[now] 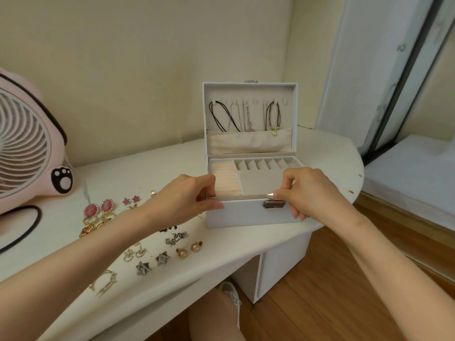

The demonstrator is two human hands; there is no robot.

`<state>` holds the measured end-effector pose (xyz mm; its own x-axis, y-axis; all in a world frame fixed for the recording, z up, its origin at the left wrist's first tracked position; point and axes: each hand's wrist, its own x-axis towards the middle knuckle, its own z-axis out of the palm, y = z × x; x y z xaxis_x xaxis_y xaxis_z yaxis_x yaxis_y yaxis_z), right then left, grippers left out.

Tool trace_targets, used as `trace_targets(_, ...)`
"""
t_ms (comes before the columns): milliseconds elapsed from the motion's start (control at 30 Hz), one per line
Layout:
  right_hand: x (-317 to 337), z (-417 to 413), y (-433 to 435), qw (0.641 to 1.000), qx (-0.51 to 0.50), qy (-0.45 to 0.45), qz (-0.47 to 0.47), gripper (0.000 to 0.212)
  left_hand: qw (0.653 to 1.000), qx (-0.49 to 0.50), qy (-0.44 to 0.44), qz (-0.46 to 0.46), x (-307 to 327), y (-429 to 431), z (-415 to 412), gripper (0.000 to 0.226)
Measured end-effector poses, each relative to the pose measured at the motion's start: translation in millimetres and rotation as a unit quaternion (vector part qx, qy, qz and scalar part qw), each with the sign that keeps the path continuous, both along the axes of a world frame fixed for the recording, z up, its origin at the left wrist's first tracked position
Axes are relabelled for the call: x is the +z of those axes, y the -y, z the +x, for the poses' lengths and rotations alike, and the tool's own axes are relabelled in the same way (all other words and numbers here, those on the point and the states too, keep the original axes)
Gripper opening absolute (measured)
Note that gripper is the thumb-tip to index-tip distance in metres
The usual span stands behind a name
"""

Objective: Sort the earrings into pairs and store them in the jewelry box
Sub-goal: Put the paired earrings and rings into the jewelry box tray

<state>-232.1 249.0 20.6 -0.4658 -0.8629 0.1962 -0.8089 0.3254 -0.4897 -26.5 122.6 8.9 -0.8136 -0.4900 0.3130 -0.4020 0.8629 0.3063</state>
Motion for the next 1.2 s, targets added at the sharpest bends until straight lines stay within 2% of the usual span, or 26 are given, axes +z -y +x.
trace_targets(167, 3.3, 0.8, 0.2, 0.999, 0.016, -0.02, -0.03, 0.025, 0.999, 0.002, -0.01, 0.033, 5.2, -1.7, 4.0, 0.014)
trace_targets(333, 1.2, 12.8, 21.4, 0.988, 0.067, 0.015, -0.141, 0.014, 0.998, 0.021, -0.044, 0.045, 12.5, -1.9, 11.1, 0.01)
trace_targets(500, -0.5, 39.3, 48.7, 0.977, 0.151, 0.019, -0.15, 0.005, 0.991, 0.098, -0.073, 0.054, 18.8, 12.5, 34.5, 0.013)
trace_targets(633, -1.3, 64.4, 67.8, 0.97, 0.182, 0.016, -0.16, 0.005, 0.983, 0.156, -0.057, 0.073, 19.2, 34.4, 62.7, 0.014)
trace_targets(800, 8.0, 101.7, 91.5, 0.964, 0.226, -0.018, -0.141, 0.006, 0.967, 0.254, -0.024, 0.03, 16.2, 69.2, 102.9, 0.011)
trace_targets(1000, 4.9, 150.6, 144.6, 0.953, 0.295, -0.045, -0.042, 0.015, 0.932, 0.36, 0.006, 0.033, 1.7, 108.4, 144.9, 0.016)
trace_targets(1200, -16.0, 196.9, 192.1, 0.942, 0.332, -0.051, 0.02, 0.026, 0.918, 0.365, 0.091, 0.128, -14.0, 115.9, 165.1, 0.022)
